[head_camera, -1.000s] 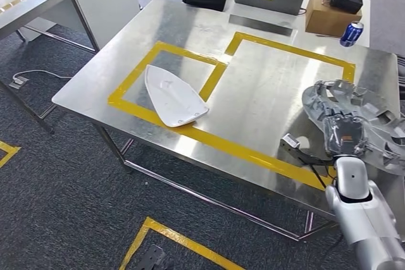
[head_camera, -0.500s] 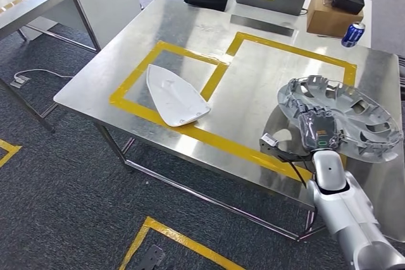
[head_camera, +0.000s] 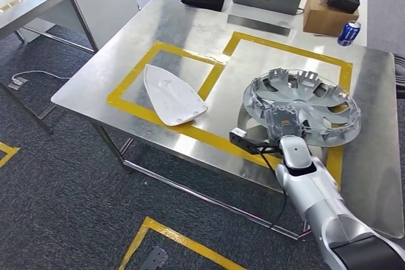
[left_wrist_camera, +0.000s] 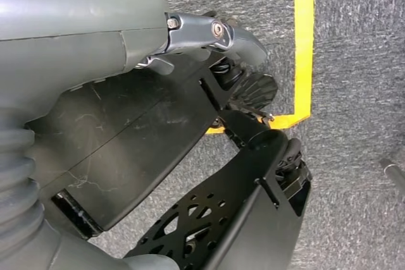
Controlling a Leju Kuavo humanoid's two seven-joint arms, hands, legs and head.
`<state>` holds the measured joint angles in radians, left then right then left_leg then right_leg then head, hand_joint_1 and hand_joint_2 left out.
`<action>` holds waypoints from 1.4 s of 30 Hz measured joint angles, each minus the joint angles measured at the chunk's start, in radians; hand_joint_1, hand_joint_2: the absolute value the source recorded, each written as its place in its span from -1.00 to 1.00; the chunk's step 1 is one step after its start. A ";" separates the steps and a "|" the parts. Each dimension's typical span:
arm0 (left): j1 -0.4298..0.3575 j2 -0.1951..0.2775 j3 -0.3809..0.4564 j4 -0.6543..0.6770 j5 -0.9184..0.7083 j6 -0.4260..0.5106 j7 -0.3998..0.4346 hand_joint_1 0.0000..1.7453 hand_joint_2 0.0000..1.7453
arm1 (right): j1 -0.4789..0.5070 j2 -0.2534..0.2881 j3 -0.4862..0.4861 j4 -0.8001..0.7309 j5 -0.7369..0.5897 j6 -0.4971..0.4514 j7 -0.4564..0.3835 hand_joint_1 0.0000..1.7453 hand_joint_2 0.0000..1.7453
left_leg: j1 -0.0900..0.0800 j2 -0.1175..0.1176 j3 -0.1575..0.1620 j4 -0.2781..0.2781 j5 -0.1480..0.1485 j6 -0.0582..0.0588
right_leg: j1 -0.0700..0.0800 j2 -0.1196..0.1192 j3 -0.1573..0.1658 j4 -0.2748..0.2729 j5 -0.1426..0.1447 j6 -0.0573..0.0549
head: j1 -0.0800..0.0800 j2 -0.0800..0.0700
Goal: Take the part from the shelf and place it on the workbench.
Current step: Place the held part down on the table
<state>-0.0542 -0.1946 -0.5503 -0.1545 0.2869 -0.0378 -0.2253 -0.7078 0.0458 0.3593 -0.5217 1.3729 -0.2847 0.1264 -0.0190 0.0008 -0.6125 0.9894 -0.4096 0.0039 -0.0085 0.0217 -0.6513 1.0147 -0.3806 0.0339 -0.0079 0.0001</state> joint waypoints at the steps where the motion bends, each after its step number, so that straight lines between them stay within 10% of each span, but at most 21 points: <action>1: 0.000 0.000 -0.001 0.000 0.000 0.000 0.000 -1.00 1.00 | -0.009 0.008 0.000 0.011 -0.016 0.012 -0.015 1.00 1.00 | 0.000 0.000 0.000 0.000 0.000 0.000 | 0.000 0.001 0.000 0.000 0.001 0.000 | 0.000 0.000; 7: -0.001 0.001 -0.013 0.000 -0.004 -0.005 -0.011 -1.00 1.00 | -0.048 0.069 0.003 0.057 -0.116 0.057 -0.100 1.00 1.00 | 0.000 0.001 0.001 0.000 0.000 -0.001 | 0.000 0.003 0.000 0.000 0.002 -0.001 | 0.000 0.000; 11: -0.002 0.001 -0.021 0.000 -0.009 -0.021 -0.020 -1.00 1.00 | -0.062 0.114 0.022 0.080 -0.124 0.084 -0.100 -1.00 -1.00 | 0.001 0.001 0.001 0.000 0.001 -0.002 | 0.001 0.003 0.000 0.000 0.002 -0.001 | 0.000 0.000; 15: -0.002 0.001 -0.029 0.000 -0.006 -0.040 -0.020 -1.00 1.00 | -0.054 0.136 0.041 0.104 -0.147 0.103 -0.103 -1.00 -1.00 | 0.001 0.000 -0.003 0.000 0.004 -0.002 | 0.001 0.001 -0.004 0.000 0.004 -0.001 | 0.000 0.000; 19: -0.002 0.001 -0.030 0.000 0.002 -0.049 -0.020 -1.00 -1.00 | -0.052 0.145 0.051 0.115 -0.162 0.103 -0.108 -1.00 -1.00 | 0.001 0.000 -0.009 0.000 0.006 -0.001 | 0.001 0.000 -0.009 0.000 0.006 -0.001 | 0.000 0.000; 42: -0.002 0.001 -0.029 0.000 0.024 -0.059 -0.025 -1.00 -1.00 | -0.089 0.148 0.093 0.141 -0.173 0.150 -0.064 -1.00 -1.00 | 0.001 -0.001 -0.011 0.000 0.007 -0.001 | 0.001 -0.001 -0.010 0.000 0.006 -0.002 | 0.000 0.000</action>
<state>-0.0561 -0.1938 -0.5797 -0.1545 0.3107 -0.0964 -0.2504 -0.7970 0.1934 0.4521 -0.3806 1.1998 -0.1347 0.0628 -0.0176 0.0001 -0.6230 0.9895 -0.4028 0.0026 -0.0072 0.0206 -0.6616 1.0148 -0.3743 0.0323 -0.0081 0.0002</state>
